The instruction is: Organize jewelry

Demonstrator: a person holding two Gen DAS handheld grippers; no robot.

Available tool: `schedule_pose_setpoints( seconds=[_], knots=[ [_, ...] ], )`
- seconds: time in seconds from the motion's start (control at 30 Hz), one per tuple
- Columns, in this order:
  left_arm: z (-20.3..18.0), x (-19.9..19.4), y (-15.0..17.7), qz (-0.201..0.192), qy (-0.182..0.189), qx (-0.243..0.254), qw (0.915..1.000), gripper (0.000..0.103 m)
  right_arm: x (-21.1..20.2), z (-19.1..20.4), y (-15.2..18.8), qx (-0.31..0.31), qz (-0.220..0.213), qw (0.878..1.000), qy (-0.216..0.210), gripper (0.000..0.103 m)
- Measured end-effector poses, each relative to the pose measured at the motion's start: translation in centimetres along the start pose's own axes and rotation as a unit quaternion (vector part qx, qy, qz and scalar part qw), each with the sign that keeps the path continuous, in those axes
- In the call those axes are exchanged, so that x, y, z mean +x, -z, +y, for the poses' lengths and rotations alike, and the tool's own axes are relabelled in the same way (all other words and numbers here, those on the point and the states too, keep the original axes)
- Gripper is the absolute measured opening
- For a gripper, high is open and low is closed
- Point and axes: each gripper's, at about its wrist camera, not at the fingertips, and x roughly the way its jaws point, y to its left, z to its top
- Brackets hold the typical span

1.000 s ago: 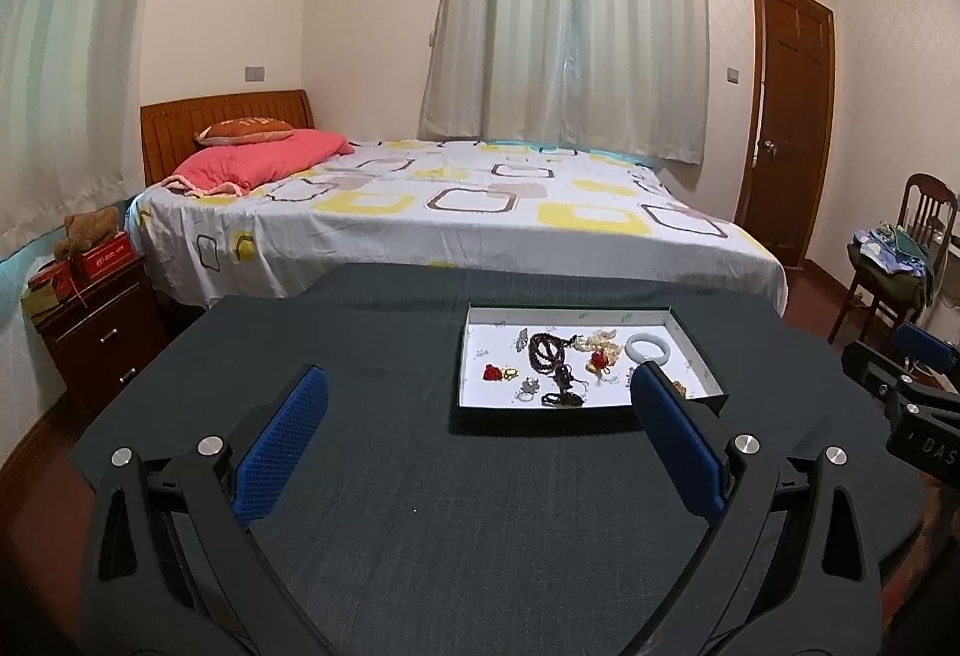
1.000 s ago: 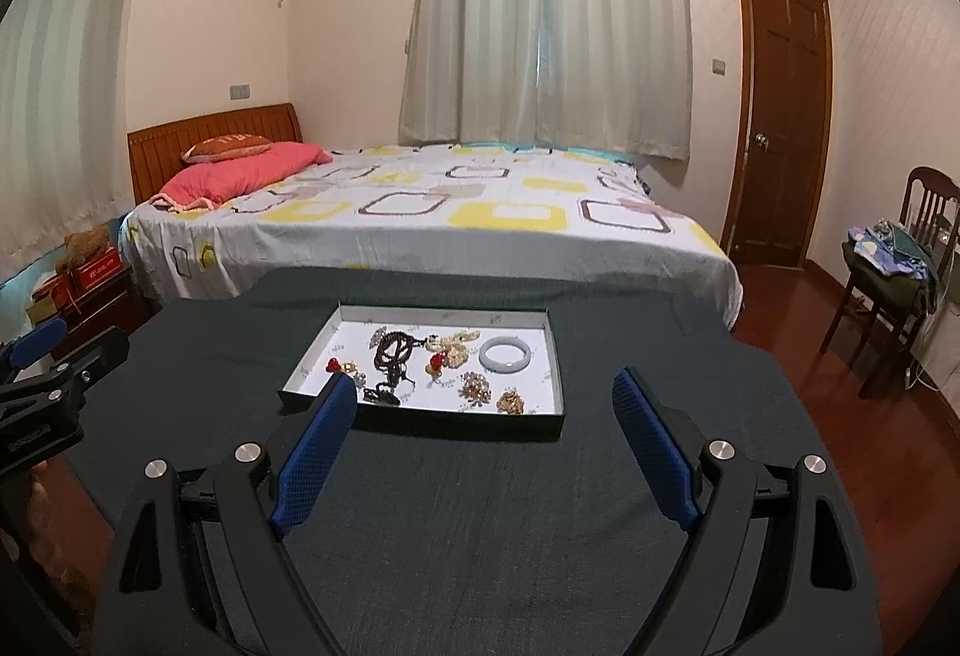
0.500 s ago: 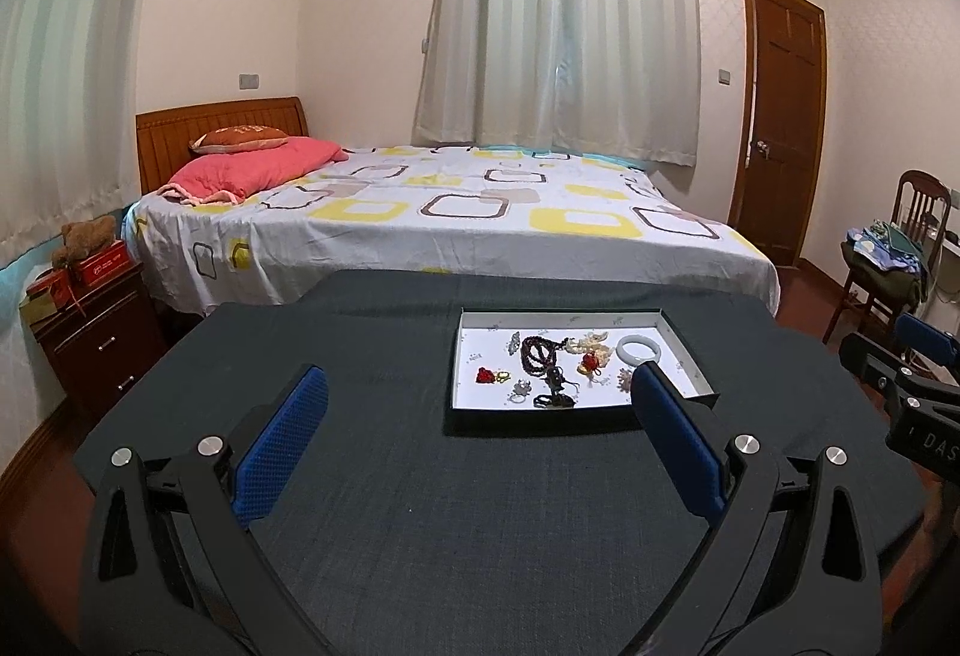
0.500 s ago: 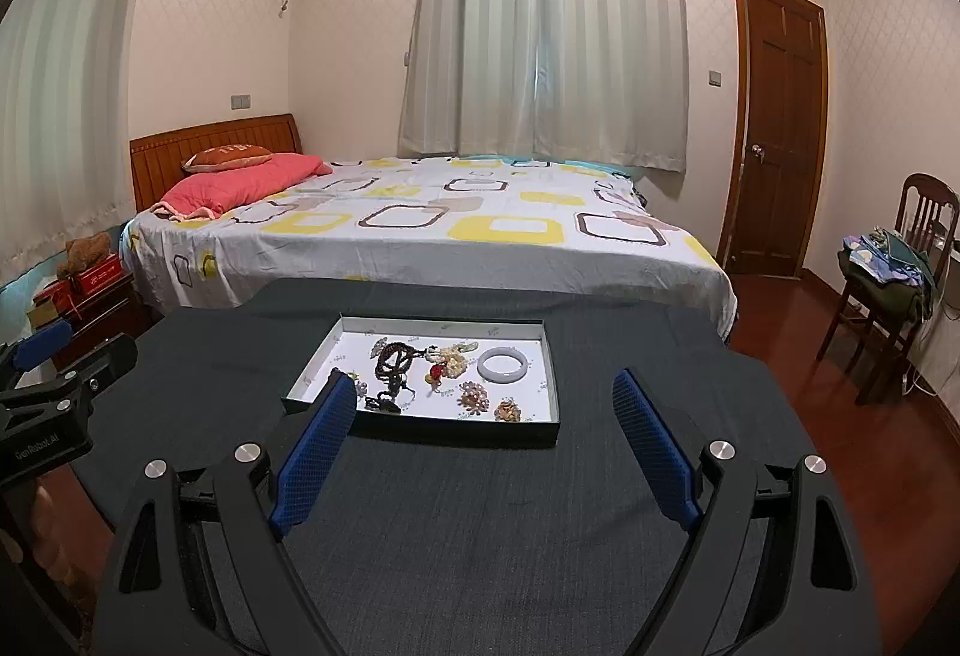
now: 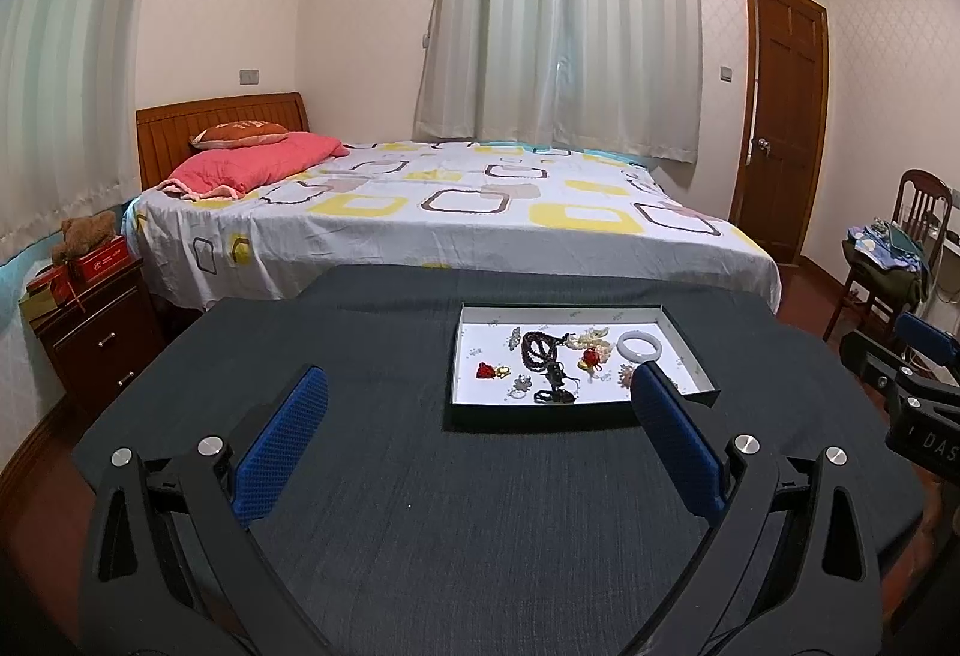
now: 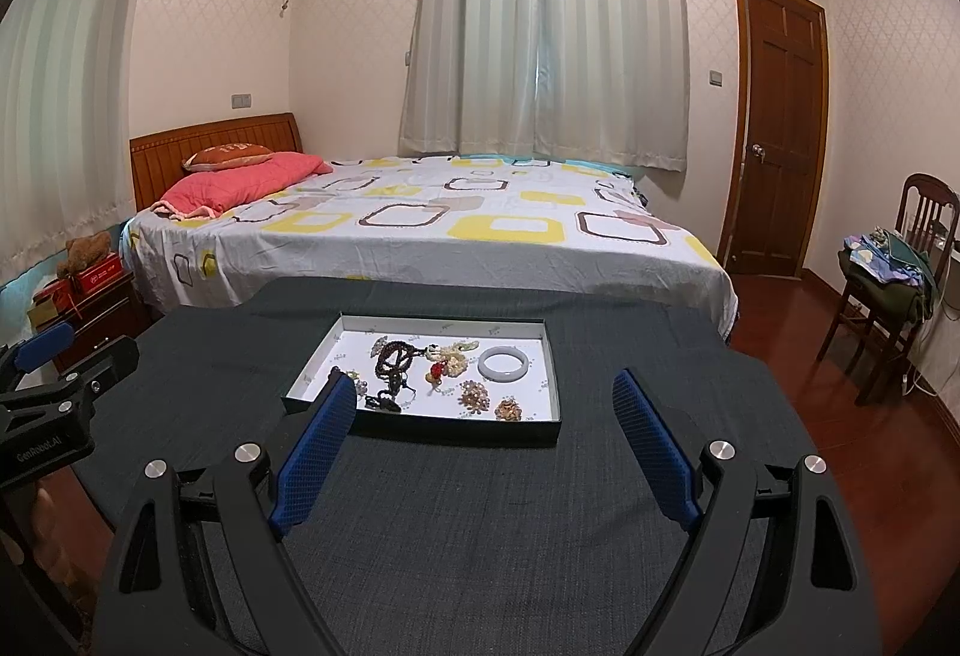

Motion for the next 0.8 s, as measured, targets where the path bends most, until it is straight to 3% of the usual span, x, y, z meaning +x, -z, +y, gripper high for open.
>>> schedule_pose_setpoints(
  seconds=[0.8],
  knots=[
    [-0.70, -0.13, 0.31, -0.001, 0.005, 0.004, 1.0000, 0.098, -0.08, 0.24, -0.06, -0.002, 0.000, 1.000, 0.000, 0.084]
  ],
)
